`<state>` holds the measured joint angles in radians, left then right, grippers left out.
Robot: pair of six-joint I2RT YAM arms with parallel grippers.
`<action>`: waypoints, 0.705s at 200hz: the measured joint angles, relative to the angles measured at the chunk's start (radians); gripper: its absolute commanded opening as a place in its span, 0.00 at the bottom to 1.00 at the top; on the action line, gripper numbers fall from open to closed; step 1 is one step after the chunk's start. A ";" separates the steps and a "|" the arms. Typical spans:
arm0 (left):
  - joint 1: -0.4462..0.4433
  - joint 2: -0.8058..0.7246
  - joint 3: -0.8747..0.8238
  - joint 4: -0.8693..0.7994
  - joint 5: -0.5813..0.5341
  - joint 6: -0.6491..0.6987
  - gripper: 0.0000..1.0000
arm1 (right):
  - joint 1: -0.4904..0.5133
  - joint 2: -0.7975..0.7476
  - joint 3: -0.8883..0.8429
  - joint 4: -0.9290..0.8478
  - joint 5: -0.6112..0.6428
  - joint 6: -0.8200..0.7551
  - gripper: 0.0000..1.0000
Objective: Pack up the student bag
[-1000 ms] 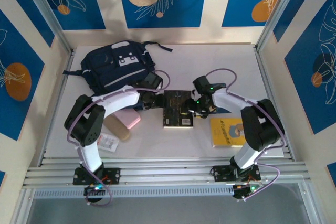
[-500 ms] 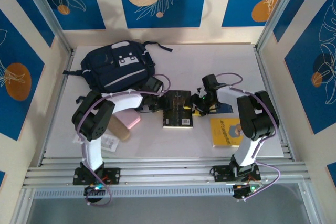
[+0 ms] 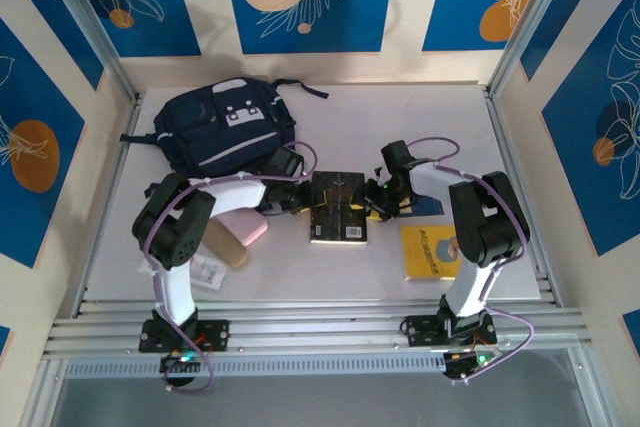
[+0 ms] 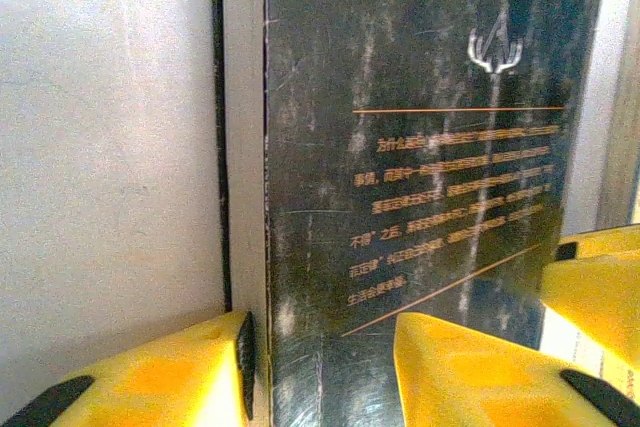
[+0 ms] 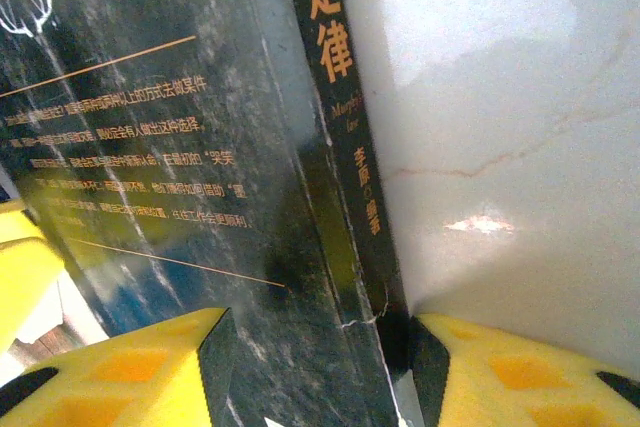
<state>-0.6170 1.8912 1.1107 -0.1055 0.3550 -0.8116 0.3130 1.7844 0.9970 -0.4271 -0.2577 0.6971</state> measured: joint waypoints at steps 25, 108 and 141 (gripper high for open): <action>-0.002 -0.029 -0.009 0.032 0.034 -0.010 0.31 | 0.000 0.004 0.006 -0.008 0.002 0.003 0.50; -0.021 -0.089 -0.036 0.144 0.124 -0.045 0.33 | 0.001 0.011 0.017 -0.022 0.003 0.003 0.50; -0.021 -0.089 -0.037 0.136 0.122 -0.037 0.16 | 0.001 0.012 0.018 -0.023 0.003 0.004 0.50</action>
<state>-0.6380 1.8027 1.0740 0.0303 0.4767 -0.8486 0.3141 1.7962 1.0145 -0.4496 -0.2543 0.7013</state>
